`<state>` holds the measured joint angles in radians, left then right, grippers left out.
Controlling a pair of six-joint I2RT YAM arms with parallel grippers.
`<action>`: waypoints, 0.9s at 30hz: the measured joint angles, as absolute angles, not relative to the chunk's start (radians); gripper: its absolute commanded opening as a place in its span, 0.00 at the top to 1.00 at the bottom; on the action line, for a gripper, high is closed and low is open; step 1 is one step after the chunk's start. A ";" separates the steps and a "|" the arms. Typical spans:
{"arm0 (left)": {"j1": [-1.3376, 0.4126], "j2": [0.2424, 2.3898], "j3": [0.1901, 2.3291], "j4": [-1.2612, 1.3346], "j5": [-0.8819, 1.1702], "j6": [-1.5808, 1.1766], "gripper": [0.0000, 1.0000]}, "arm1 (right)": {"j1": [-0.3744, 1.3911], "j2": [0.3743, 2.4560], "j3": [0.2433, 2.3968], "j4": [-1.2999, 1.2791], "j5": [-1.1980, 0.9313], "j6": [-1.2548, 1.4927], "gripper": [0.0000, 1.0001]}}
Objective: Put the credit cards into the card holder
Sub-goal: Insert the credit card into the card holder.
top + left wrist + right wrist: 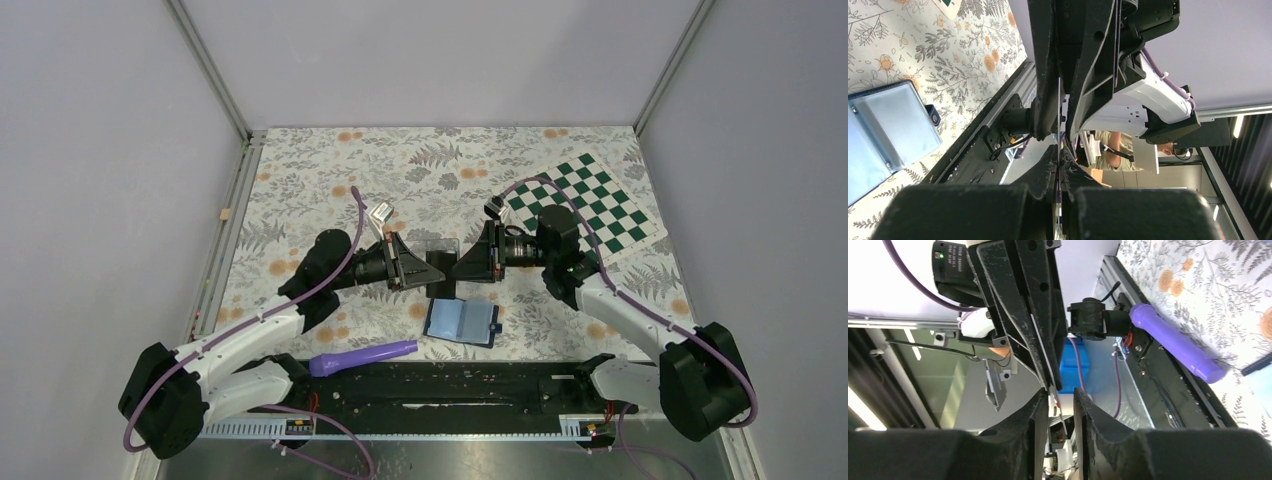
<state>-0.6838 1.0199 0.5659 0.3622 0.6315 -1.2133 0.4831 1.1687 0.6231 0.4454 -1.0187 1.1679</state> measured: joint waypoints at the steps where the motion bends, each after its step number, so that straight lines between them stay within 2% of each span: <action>1: -0.685 1.020 0.564 0.362 0.632 -1.216 1.00 | 0.488 1.177 0.621 0.469 -1.020 1.185 0.74; 3: -0.686 1.020 0.561 0.361 0.632 -1.223 1.00 | 0.495 1.188 0.619 0.506 -1.024 1.215 0.82; 5: -0.686 1.020 0.560 0.361 0.633 -1.228 1.00 | 0.500 1.195 0.619 0.532 -1.030 1.231 0.97; 6: -0.686 1.020 0.560 0.363 0.633 -1.229 0.99 | 0.501 1.196 0.619 0.537 -1.033 1.237 1.00; 12: -0.686 1.020 0.560 0.331 0.635 -1.212 0.59 | 0.506 1.201 0.618 0.556 -1.042 1.238 1.00; 15: -0.686 1.018 0.564 0.242 0.616 -1.167 0.51 | 0.511 1.194 0.618 0.475 -1.036 1.170 1.00; 20: -0.689 1.017 0.631 -0.069 0.492 -1.040 0.50 | 0.498 1.139 0.597 0.249 -0.958 0.969 1.00; 27: -0.687 1.141 0.661 -0.255 0.384 -0.936 0.54 | 0.371 1.129 0.366 0.220 -0.832 0.871 1.00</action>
<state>-0.6872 1.1412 0.6605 -0.2550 0.3836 -0.9363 0.3714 1.1286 0.3664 0.2195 -0.8322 0.8711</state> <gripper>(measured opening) 0.484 0.020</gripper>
